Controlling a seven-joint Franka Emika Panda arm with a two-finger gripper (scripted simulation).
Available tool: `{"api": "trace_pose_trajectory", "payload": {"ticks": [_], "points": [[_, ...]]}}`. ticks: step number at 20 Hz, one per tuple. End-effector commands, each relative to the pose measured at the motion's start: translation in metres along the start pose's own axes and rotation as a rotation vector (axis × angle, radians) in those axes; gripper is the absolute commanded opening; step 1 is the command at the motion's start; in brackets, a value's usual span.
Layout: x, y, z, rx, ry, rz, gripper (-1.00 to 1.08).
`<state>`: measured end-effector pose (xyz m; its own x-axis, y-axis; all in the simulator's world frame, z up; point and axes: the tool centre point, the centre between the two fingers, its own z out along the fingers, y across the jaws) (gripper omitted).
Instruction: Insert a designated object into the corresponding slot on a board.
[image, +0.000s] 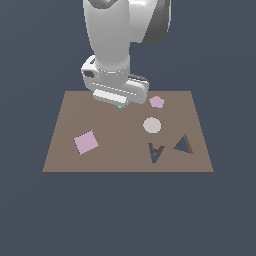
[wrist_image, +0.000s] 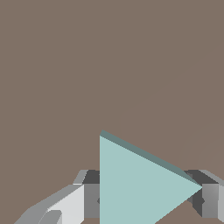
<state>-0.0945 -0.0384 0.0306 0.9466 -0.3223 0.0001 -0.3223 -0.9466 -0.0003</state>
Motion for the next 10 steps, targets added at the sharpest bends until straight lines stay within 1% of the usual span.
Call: {"api": "trace_pose_trajectory", "payload": {"ticks": [1,6,10], "points": [[0.0002,0.0004,0.0007,0.0,0.0,0.001,-1.0],[0.0002,0.0,0.0,0.0,0.0,0.0,-1.0],[0.0036,-0.0054,-0.0003,0.0,0.0,-0.012,-1.0]]}}
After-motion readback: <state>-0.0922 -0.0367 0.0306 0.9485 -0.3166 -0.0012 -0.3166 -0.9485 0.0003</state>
